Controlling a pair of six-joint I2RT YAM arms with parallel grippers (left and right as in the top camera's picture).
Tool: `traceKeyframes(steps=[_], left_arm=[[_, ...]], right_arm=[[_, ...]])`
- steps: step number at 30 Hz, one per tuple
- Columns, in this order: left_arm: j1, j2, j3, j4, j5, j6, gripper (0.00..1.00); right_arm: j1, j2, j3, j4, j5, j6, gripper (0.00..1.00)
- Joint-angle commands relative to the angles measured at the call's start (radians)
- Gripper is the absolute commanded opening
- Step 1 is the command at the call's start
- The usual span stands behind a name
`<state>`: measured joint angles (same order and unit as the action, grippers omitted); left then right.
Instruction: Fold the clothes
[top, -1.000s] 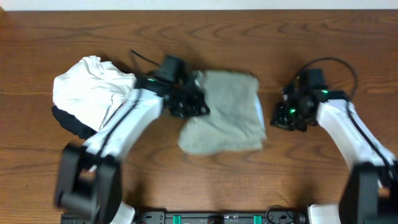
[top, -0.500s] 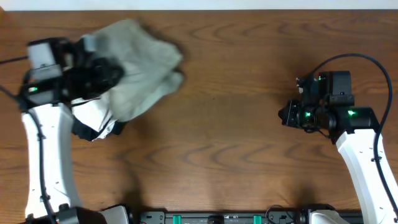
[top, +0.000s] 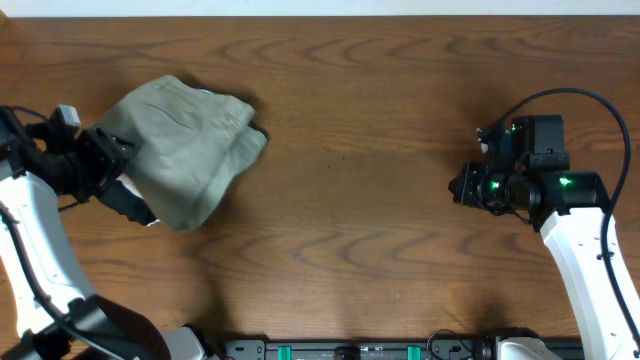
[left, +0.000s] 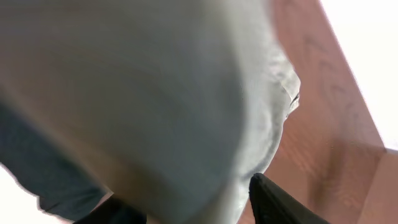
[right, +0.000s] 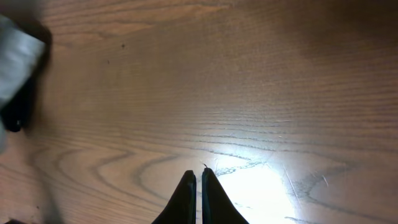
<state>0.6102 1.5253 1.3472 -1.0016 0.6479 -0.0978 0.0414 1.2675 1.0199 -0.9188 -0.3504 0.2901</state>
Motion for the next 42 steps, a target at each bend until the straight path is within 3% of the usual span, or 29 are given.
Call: traceKeyframes(steps=[1,7,13,16,20,23,25,28,29,34,36,37,40,41,42], left_arm=[[0.027,-0.005,0.013,-0.021,-0.062,0.023,0.55],[0.123,-0.137,0.060,-0.053,-0.060,0.024,0.58],[0.094,-0.308,0.061,-0.047,-0.050,0.052,0.54],[0.014,-0.347,0.061,-0.026,-0.013,0.109,0.38],[-0.125,-0.315,0.061,-0.031,-0.045,0.196,0.24],[-0.223,-0.271,0.061,-0.082,-0.011,0.261,0.18],[-0.298,-0.265,0.061,-0.116,0.049,0.343,0.14],[-0.426,-0.304,0.063,-0.150,-0.018,0.371,0.15],[-0.469,-0.331,0.063,-0.163,-0.070,0.370,0.17],[-0.603,-0.520,0.063,-0.214,-0.314,0.273,0.48],[-0.618,-0.605,0.063,-0.239,-0.433,0.212,0.59],[-0.618,-0.649,0.063,-0.249,-0.467,0.187,0.63],[-0.618,-0.752,0.063,-0.279,-0.477,0.166,0.74],[-0.618,-0.782,0.063,-0.293,-0.476,0.166,0.83],[-0.618,-0.805,0.063,-0.304,-0.477,0.166,1.00]], right_arm=[[-0.001,-0.006,0.009,-0.014,0.010,0.020,0.05],[-0.001,-0.006,0.009,-0.046,0.010,0.015,0.05],[-0.001,-0.006,0.009,-0.039,0.010,0.016,0.06],[-0.001,-0.006,0.009,-0.031,0.010,0.016,0.08],[-0.001,-0.006,0.009,-0.015,0.010,0.021,0.08],[-0.001,-0.006,0.009,-0.005,0.000,0.018,0.11],[-0.002,-0.011,0.014,0.000,-0.042,-0.065,0.15],[-0.002,-0.040,0.042,-0.010,-0.105,-0.181,0.22],[-0.002,-0.055,0.056,-0.019,-0.116,-0.199,0.24],[-0.002,-0.192,0.133,-0.077,-0.121,-0.236,0.38],[-0.002,-0.257,0.146,-0.079,-0.121,-0.236,0.63],[-0.002,-0.291,0.146,-0.077,-0.121,-0.236,0.99],[-0.002,-0.384,0.146,-0.087,-0.121,-0.236,0.99],[-0.002,-0.412,0.146,-0.097,-0.121,-0.236,0.99],[-0.002,-0.435,0.146,-0.106,-0.121,-0.236,0.99]])
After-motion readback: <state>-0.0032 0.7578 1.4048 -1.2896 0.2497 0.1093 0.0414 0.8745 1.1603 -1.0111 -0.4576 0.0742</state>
